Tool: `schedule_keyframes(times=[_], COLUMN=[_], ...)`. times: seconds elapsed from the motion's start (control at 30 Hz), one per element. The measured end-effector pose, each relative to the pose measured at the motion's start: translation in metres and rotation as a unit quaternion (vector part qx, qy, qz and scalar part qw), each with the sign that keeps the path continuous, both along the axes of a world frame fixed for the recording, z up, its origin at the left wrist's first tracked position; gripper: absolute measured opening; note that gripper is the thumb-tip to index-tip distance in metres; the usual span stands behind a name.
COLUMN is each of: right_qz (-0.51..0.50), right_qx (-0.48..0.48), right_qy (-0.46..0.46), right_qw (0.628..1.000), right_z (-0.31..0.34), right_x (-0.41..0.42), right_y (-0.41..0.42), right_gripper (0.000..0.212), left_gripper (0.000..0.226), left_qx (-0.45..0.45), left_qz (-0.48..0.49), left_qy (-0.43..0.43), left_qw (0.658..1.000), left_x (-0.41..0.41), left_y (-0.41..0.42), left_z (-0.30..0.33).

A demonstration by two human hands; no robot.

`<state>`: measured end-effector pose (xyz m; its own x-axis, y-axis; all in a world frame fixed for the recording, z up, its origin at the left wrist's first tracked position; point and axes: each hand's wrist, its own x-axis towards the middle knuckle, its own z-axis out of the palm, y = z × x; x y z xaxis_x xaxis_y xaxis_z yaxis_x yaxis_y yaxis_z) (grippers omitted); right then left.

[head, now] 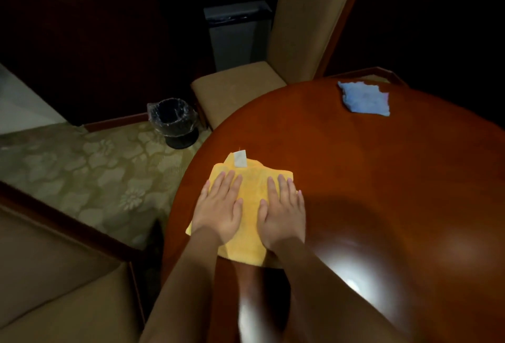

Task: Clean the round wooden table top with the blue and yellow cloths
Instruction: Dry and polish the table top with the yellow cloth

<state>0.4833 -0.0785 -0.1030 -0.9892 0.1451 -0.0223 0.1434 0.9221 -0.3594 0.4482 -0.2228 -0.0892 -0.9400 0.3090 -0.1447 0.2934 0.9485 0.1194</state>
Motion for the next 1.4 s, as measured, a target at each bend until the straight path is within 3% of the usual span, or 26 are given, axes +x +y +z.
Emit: schedule_keyframes(times=[0.37,0.67,0.77,0.87,1.03,1.4], right_qz=[-0.063,-0.174,-0.239,-0.265,-0.314,-0.393], right_qx=[-0.030,-0.038,-0.037,-0.032,-0.031,-0.038], right_qy=[0.034,-0.011,-0.020,-0.040,-0.034,-0.003], right_qw=[0.997,0.984,0.970,0.963,0.948,0.919], right_z=[-0.006,0.002,0.003,0.003,0.004,0.003], right_x=[-0.074,-0.162,-0.188,-0.196,-0.202,-0.237], right_y=[-0.001,0.010,0.016,0.018,0.017,0.035], right_gripper=[0.067,0.080,0.070,0.068,0.081,0.081], left_gripper=[0.072,0.079,0.066,0.056,0.081,0.074], left_qx=[0.014,0.010,0.014,0.001,0.003,0.022], left_qz=[-0.036,-0.177,-0.234,-0.268,-0.325,-0.385], left_qy=[0.017,0.009,0.009,0.003,0.007,0.000], left_qw=[0.999,0.984,0.972,0.964,0.946,0.923], left_x=[-0.090,-0.216,-0.258,-0.271,-0.285,-0.333], left_y=[0.005,0.031,0.050,0.058,0.068,0.108], left_z=[-0.006,-0.005,-0.004,-0.003,0.001,-0.003])
